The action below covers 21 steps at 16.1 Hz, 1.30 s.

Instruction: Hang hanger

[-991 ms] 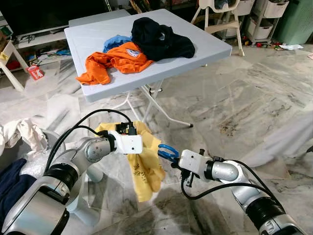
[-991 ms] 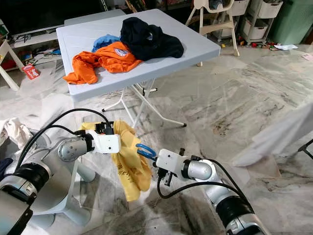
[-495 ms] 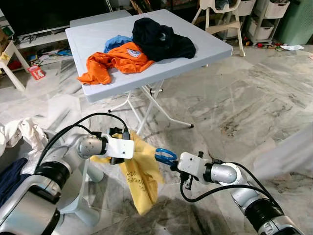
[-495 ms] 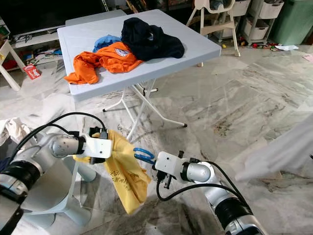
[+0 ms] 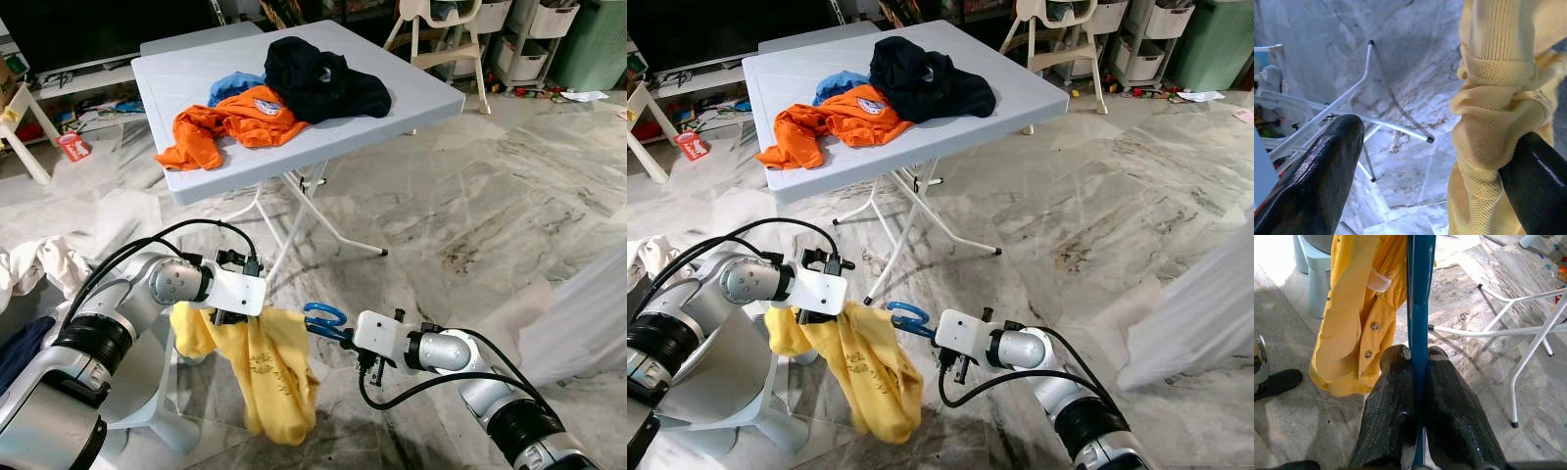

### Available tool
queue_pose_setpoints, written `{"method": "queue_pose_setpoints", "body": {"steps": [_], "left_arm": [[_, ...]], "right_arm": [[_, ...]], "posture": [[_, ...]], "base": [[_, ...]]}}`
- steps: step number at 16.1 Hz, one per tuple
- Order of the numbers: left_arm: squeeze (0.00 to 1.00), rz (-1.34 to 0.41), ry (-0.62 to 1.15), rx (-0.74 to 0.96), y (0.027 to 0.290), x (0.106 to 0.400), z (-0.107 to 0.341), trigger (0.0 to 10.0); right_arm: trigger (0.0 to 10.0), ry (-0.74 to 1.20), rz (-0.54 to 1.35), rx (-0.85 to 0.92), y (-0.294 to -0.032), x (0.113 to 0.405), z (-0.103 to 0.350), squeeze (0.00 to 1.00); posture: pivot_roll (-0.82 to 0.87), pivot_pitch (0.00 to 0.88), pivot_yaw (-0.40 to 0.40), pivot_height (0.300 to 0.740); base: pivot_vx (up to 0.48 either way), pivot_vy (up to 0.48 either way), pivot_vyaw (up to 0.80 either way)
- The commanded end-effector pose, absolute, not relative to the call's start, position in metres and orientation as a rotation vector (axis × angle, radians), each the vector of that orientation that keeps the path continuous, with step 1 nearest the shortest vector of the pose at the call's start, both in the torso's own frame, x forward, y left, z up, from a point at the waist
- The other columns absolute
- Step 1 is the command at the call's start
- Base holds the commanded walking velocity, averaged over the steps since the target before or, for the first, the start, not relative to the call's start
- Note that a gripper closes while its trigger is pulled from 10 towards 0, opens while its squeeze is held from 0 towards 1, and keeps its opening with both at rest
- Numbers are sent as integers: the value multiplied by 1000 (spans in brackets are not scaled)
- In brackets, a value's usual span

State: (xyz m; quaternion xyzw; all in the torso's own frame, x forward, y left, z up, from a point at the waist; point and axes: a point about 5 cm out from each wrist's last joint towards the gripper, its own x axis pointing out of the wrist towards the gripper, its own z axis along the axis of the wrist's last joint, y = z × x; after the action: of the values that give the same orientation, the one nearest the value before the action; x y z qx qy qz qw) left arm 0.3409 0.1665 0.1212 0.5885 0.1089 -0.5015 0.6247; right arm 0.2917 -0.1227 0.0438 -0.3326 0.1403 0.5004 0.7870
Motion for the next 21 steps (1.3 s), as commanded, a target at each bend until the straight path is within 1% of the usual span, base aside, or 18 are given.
{"method": "queue_pose_setpoints", "body": {"steps": [1, 3, 4, 5, 6, 7, 8, 9, 11, 12, 14, 19, 20, 21], "left_arm": [[0, -1117, 221, 1371, 168, 345, 132, 10000], [0, -1064, 158, 1354, 165, 348, 137, 10000], [0, -992, 77, 1317, 163, 352, 149, 10000], [0, -935, 32, 1292, 163, 355, 156, 10000], [0, -840, -44, 1229, 165, 359, 166, 10000], [0, -768, -75, 1144, 169, 360, 170, 10000], [0, -727, -88, 1022, 172, 357, 169, 10000], [0, -726, -84, 940, 173, 353, 165, 10000], [0, -764, -36, 803, 172, 335, 142, 10000], [0, -783, -20, 789, 171, 325, 131, 10000], [0, -775, -5, 740, 168, 318, 124, 10000], [0, -744, -38, 723, 159, 312, 123, 10000], [0, -708, -45, 733, 160, 312, 123, 10000], [0, -616, -45, 734, 164, 313, 119, 10000]], "right_arm": [[0, 255, 1069, -702, -117, 297, 52, 0], [0, 256, 1065, -696, -118, 296, 51, 0], [0, 259, 1057, -691, -119, 296, 50, 0], [0, 262, 1048, -692, -120, 297, 50, 0], [0, 267, 1018, -688, -123, 299, 50, 0], [0, 271, 983, -680, -125, 301, 50, 0], [0, 276, 947, -679, -127, 303, 49, 0], [0, 279, 917, -675, -129, 305, 49, 0], [0, 283, 816, -644, -134, 312, 51, 0], [0, 281, 773, -630, -135, 315, 52, 0], [0, 277, 719, -597, -134, 319, 53, 0], [0, 281, 641, -529, -131, 322, 52, 0], [0, 280, 609, -507, -132, 323, 52, 0], [0, 271, 554, -456, -134, 326, 55, 0]], "posture": [[-68, 40, 88, 740], [-69, 41, 89, 740], [-70, 43, 88, 740], [-70, 43, 88, 740], [-68, 44, 87, 740], [-67, 45, 87, 740], [-65, 45, 85, 740], [-64, 45, 84, 740], [-62, 46, 80, 740], [-60, 47, 78, 740], [-57, 50, 75, 740], [-57, 52, 81, 740], [-58, 52, 84, 740], [-59, 51, 87, 740]], "base": [[0, 0, 0], [0, 0, 0], [0, 0, 0], [0, 0, 0], [0, 0, 0], [0, 0, 0], [0, 0, 0], [0, 0, 0], [0, 0, 0], [0, 0, 0], [0, 0, 0], [0, 0, 0], [0, 0, 0], [0, 0, 0]]}}
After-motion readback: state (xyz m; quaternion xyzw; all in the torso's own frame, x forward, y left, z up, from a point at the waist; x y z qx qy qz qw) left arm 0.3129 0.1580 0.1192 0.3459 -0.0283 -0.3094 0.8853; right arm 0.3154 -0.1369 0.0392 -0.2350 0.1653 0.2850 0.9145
